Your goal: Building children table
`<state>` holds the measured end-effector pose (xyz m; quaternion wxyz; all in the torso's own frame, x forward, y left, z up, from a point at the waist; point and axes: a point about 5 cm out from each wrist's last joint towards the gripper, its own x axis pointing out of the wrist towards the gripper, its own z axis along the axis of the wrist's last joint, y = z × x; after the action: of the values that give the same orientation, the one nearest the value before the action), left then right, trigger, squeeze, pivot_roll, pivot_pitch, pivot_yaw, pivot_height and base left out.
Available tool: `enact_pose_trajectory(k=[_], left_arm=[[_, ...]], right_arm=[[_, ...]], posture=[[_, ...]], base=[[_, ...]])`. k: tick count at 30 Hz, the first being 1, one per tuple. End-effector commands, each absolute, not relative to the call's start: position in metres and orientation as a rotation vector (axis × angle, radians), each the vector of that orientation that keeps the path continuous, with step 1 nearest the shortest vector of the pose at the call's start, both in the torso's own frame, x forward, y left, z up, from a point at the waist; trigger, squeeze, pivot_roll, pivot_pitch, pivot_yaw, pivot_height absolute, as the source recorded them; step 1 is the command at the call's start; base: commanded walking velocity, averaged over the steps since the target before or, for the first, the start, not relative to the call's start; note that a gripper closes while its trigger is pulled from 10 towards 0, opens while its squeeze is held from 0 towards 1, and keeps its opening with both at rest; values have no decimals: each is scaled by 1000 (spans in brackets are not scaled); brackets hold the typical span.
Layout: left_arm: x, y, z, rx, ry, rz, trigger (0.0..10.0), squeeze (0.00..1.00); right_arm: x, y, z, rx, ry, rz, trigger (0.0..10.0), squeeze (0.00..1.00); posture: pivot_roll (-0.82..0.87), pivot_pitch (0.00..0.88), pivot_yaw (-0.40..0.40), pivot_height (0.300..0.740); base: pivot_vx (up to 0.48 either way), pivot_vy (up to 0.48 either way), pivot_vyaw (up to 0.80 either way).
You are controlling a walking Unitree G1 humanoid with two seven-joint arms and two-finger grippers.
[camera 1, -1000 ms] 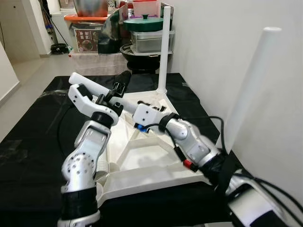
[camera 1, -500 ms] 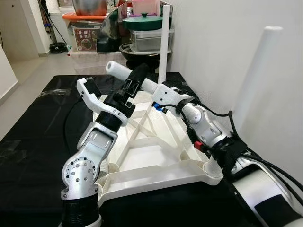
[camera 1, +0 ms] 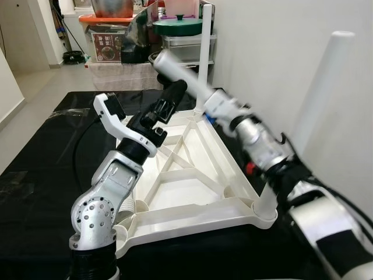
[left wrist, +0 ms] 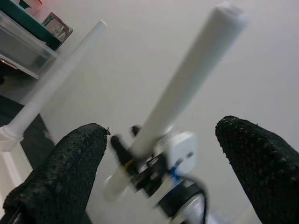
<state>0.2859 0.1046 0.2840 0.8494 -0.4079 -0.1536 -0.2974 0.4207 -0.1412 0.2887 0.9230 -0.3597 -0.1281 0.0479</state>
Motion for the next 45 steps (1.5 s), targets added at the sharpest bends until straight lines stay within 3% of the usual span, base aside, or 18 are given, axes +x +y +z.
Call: enact_pose_trajectory(k=[1,10,15,20,24,25,26,28,30,31,45], left_arm=[[281,102,282,-799,-318,-642,10000,0],[274,103,276,-736,-304,-670,10000,0],[266,113,275,-504,-327,-729,10000,0],[254,117,276,-321,-336,-833,10000,0],[252,117,274,-233,-320,-848,10000,0],[251,114,271,-52,-304,-849,10000,0],[251,114,271,-52,-304,-849,10000,0],[253,115,265,179,-269,-826,10000,0],[253,115,265,179,-269,-826,10000,0],[258,121,261,341,-229,-775,10000,0],[278,140,251,449,-139,-646,10000,0]], right_arm=[[421,-151,301,-616,-289,57,0,0],[420,-155,324,-444,-361,61,0,0],[413,-138,351,-162,-403,356,0,0],[401,-139,358,-70,-428,523,0,0],[398,-142,357,-61,-430,540,0,0],[393,-142,351,-104,-410,612,0,0],[393,-142,351,-104,-410,612,0,0],[385,-140,345,-164,-379,702,0,0],[385,-140,345,-164,-379,702,0,0],[378,-139,338,-217,-336,762,0,0],[345,-119,333,-186,-293,972,0,0]], posture=[[62,0,-39,740],[61,0,-36,740],[66,0,-39,740],[55,0,-33,740],[52,0,-30,740],[56,0,-29,740],[56,0,-29,740],[58,0,-29,740],[58,0,-29,740],[56,0,-28,740],[54,0,-17,740]], base=[[0,0,0],[0,0,0],[0,0,0],[0,0,0],[0,0,0],[0,0,0],[0,0,0],[0,0,0],[0,0,0],[0,0,0],[0,0,0]])
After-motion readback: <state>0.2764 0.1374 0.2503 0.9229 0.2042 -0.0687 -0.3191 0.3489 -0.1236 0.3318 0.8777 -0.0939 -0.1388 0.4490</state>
